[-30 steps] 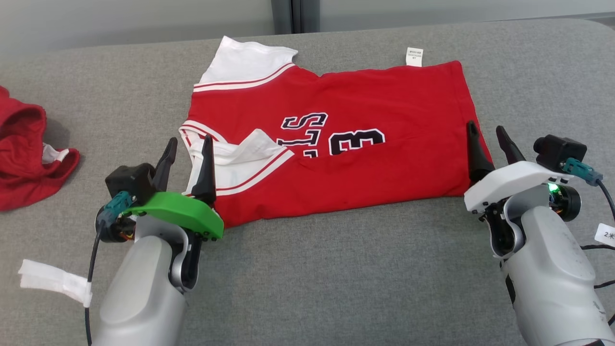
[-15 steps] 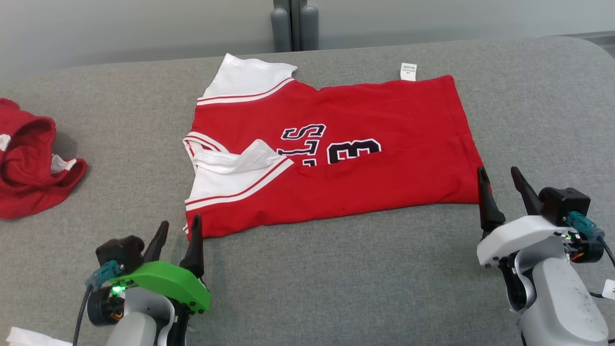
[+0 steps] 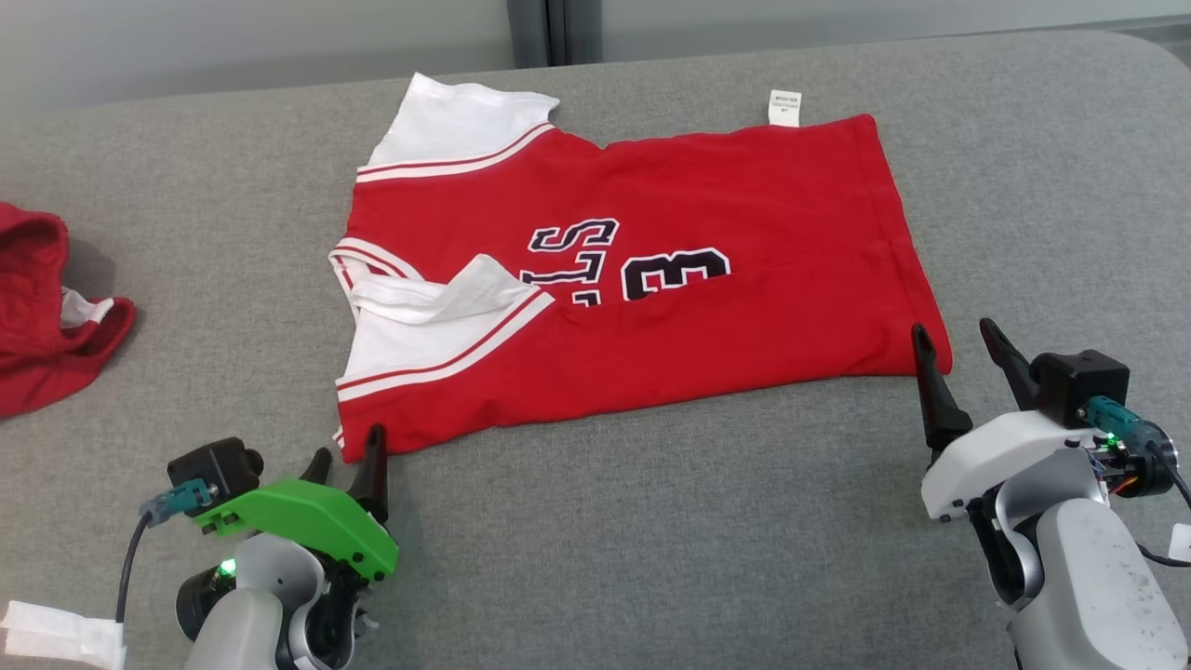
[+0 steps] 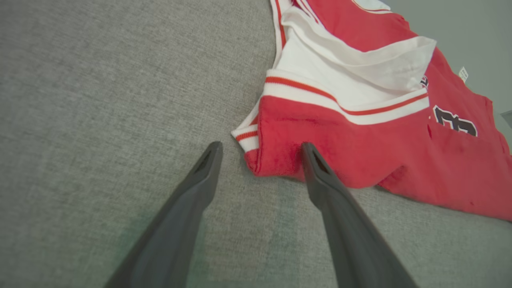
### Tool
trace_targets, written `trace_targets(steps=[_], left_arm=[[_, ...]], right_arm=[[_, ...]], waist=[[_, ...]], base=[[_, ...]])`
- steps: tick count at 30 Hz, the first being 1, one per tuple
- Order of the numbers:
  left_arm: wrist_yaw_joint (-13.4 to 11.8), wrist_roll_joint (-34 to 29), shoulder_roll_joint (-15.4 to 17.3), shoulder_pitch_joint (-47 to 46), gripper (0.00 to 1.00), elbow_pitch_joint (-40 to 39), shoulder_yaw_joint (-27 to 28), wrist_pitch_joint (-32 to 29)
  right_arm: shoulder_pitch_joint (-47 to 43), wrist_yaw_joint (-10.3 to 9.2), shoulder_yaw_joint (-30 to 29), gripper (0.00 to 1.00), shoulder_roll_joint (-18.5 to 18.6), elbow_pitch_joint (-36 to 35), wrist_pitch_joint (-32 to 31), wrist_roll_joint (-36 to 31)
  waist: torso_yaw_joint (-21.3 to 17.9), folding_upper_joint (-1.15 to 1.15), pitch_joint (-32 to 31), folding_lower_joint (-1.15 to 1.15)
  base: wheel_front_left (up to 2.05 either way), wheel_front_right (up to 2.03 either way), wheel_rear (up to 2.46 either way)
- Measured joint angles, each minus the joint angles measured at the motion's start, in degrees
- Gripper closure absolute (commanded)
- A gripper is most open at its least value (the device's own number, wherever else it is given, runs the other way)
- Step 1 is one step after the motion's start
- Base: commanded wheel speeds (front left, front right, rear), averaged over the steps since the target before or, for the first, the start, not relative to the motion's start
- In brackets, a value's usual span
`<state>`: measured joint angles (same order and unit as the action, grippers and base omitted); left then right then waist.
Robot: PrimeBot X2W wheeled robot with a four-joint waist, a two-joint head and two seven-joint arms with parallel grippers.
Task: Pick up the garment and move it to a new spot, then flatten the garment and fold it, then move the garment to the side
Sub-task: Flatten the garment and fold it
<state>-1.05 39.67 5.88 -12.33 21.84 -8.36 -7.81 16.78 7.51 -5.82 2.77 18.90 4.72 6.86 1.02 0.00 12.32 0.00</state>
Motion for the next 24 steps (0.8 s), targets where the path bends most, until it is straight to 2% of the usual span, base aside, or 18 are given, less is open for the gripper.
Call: trace_targets(steps=[5, 6, 8, 9, 10, 16, 24], left_arm=[[-0.11, 1.16, -0.02, -2.05, 0.00, 1.79, 0.48, -1.22], [-0.23, 1.16, -0.02, -2.43, 0.13, 2.08, 0.45, -1.25], [-0.25, 1.26, -0.03, -3.16, 0.63, 2.52, 0.33, -1.52], [-0.25, 1.38, -0.03, -3.41, 0.84, 2.66, 0.25, -1.63], [-0.24, 1.40, -0.03, -3.65, 1.00, 2.77, 0.12, -1.70], [0.62, 1.33, -0.34, -3.97, 1.00, 2.18, -0.69, -0.13], [1.58, -0.59, 0.80, -3.96, 1.00, -2.68, -0.94, 3.69]], right_arm=[[0.83, 0.00, 0.96, 0.00, 0.00, -0.41, -1.98, -0.41], [1.05, 0.00, 0.97, 0.00, 0.00, -0.34, -2.26, -0.49], [1.85, 0.00, 0.86, 0.00, 0.01, 0.20, -3.22, -0.99], [2.13, 0.00, 0.73, 0.00, 0.00, 0.55, -3.54, -0.99], [2.52, -0.01, 0.52, 0.00, 0.00, 1.13, -4.12, -1.21], [4.65, 0.00, -1.22, 0.00, 0.01, 5.34, -7.38, -1.88], [8.03, 0.00, -1.48, 0.00, 0.01, 12.62, -9.93, -2.43]], waist=[[-1.08, 0.00, 1.33, 0.00], [-1.22, 0.00, 1.56, 0.00], [-1.53, 0.00, 2.08, 0.00], [-1.62, 0.00, 2.27, 0.00], [-1.70, 0.00, 2.48, 0.00], [-1.13, 0.00, 2.98, 0.00], [0.61, 0.00, 2.97, 0.00]], base=[[0.00, 0.00, 0.00], [0.00, 0.00, 0.00], [0.00, 0.00, 0.00], [0.00, 0.00, 0.00], [0.00, 0.00, 0.00], [0.00, 0.00, 0.00], [0.00, 0.00, 0.00]])
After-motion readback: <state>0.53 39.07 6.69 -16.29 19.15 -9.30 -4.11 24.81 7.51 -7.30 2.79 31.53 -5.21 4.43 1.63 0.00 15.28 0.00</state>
